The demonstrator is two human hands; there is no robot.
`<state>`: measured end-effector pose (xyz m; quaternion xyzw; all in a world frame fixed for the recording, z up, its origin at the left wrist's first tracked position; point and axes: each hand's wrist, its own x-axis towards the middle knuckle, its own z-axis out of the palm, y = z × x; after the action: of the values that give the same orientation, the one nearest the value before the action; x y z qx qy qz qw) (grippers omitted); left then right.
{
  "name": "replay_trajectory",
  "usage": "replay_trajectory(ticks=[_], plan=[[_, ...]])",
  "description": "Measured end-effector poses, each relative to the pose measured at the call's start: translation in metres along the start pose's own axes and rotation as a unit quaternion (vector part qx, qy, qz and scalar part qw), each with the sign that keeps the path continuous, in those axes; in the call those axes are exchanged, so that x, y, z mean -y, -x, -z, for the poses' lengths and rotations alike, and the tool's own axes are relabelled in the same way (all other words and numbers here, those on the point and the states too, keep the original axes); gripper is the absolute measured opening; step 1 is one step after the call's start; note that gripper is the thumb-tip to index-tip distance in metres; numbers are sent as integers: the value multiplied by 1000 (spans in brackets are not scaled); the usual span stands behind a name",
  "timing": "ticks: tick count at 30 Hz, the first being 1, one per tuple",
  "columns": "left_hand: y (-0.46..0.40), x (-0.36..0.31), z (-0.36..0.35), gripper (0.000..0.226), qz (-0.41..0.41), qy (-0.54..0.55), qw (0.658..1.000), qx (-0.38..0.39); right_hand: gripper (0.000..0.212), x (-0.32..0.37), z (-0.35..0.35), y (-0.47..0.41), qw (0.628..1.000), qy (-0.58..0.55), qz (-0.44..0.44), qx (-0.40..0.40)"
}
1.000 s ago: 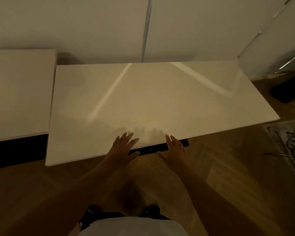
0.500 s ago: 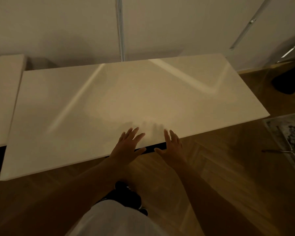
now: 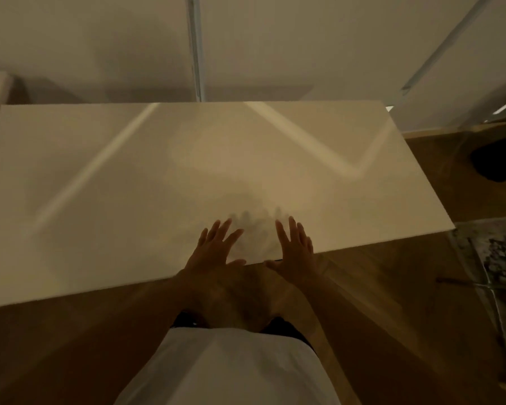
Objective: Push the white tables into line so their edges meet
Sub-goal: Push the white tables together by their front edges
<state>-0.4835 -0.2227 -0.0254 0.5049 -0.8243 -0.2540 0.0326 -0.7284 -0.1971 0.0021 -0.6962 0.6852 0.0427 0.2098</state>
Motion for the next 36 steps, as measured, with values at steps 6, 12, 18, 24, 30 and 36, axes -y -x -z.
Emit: replay_trajectory(ticks=[6, 12, 18, 24, 30, 36], plan=[[-24, -36, -33, 94, 86, -21, 996, -1, 113, -37, 9, -30, 993, 21, 98, 66], [-43, -76, -66, 96, 178, -43, 983, 12, 107, -82, 8, -47, 977, 43, 168, 124], [-61, -101, -71, 96, 194, -42, 980, 4, 106, -112, 5, -62, 972, 60, 202, 107], [-70, -99, -76, 101, 198, -58, 978, -2, 103, -130, -13, -73, 965, 88, 246, 5], [-69, -80, -88, 101, 135, -153, 976, -74, 100, -144, -26, -85, 944, 111, 300, -84], [-73, -80, -101, 102, 130, -205, 964, -109, 98, -148, -37, -89, 933, 114, 308, -144]])
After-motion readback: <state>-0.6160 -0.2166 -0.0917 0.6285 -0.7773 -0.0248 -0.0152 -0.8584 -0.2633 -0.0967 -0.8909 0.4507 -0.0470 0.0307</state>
